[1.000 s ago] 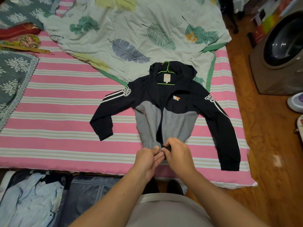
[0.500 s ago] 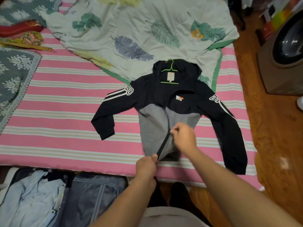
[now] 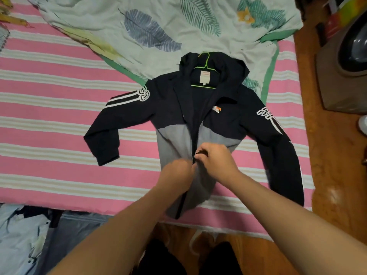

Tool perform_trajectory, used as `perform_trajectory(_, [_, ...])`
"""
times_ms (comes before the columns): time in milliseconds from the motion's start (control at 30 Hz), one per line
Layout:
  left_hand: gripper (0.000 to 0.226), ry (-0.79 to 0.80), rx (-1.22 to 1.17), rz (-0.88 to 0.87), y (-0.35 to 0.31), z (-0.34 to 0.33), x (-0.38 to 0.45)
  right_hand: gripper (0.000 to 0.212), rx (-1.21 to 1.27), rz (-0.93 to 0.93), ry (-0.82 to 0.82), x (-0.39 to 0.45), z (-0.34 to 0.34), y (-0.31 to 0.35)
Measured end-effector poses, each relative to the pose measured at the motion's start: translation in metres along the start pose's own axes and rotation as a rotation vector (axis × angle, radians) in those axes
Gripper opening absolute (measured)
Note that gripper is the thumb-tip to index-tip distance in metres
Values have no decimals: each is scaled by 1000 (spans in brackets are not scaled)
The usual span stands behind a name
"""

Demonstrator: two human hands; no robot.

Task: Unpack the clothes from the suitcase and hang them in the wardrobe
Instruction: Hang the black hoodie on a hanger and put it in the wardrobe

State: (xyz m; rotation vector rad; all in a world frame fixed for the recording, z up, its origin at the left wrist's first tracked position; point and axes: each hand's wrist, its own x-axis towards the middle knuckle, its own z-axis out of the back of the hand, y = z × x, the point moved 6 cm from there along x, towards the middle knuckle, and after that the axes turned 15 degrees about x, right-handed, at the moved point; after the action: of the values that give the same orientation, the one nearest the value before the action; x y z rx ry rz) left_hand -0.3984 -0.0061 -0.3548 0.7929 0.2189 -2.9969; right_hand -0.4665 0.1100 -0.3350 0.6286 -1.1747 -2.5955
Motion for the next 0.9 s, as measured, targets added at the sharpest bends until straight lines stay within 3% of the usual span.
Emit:
perform_trajectory(67, [46,76,46,-33,5,-23,2,6,-141,62,-50,41,12,-16])
perform_trajectory(167, [46,357,123,-18,16,-70,-6,7,-118,-25,-274,125,51,-47])
perform_trajectory(233, [47,425,151,-3,24,-74,13,7,-70,-40,-281,163,55,-58])
perform_trajectory(400, [50,-47,-94,157,11,6,126,4,-17,118,-204,176,40,-58])
perform_trajectory(600, [28,-22,107,15,-13,-1,183,5,-225,229,3,213,42,-72])
perform_trajectory(700, [27,113,111,-20,-11,-35,190,9,-213,120,-181,284,78,-94])
perform_trajectory(767, [34,148,66,-5,-4,-43,201,15,-257,104,-174,328,88,-100])
perform_trajectory(900, [37,-211,73,116,24,-23,243,27,-323,209,-160,379,86,-94])
